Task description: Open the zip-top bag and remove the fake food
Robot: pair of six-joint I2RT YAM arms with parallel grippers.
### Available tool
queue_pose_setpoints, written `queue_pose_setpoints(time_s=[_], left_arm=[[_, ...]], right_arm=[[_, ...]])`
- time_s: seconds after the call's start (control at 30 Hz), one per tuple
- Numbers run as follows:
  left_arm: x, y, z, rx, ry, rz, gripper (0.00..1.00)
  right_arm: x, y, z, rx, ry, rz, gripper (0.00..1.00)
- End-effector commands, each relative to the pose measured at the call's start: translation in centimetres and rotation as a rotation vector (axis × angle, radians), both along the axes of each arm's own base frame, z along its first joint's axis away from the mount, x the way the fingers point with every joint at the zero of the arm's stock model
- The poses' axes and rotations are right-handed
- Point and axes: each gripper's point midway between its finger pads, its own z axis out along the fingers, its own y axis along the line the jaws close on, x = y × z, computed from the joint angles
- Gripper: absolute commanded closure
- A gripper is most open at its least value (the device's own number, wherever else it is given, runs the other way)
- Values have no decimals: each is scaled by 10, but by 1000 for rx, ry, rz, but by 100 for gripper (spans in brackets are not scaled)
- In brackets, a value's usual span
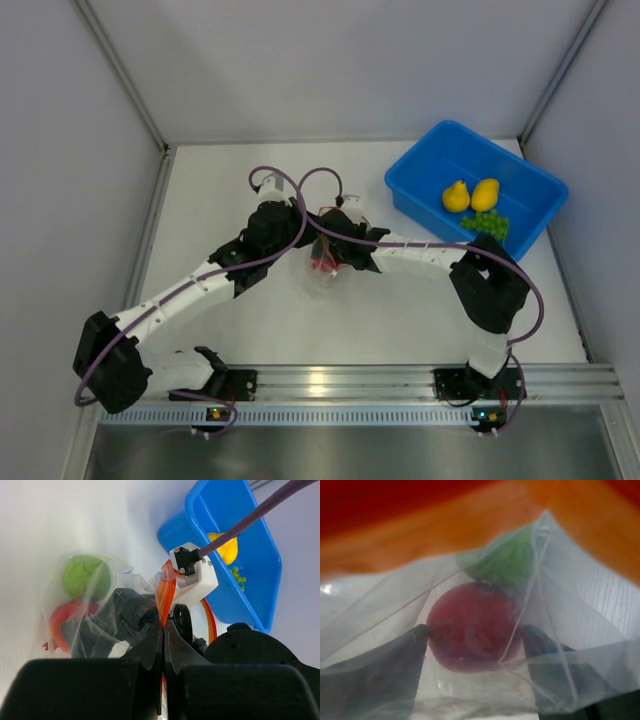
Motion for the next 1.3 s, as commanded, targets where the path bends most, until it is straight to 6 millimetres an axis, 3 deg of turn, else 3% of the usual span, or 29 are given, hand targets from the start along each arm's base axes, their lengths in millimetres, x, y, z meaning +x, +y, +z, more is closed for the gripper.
queue_pose_setpoints(time_s=[0.0,0.2,0.37,0.43,0.67,1.27], left_arm=[[1,1,18,-25,-66,0,100],[2,3,13,-12,-64,8,100],[3,3,7,-3,-54,10,100],[3,4,7,-2,-52,10,100],[4,5,4,4,-49,14,100],[3,-3,-5,-2,-15,-17,100]], right_arm=[[-2,-4,-26,-47,47,0,24],[-2,-5,-39,-70,75,18,16],[-4,-8,-45,-76,80,16,17],[-4,-8,-43,-72,75,15,23],[1,-10,-10,-34,5,17,41],[-2,-20,95,6,-172,72,47]])
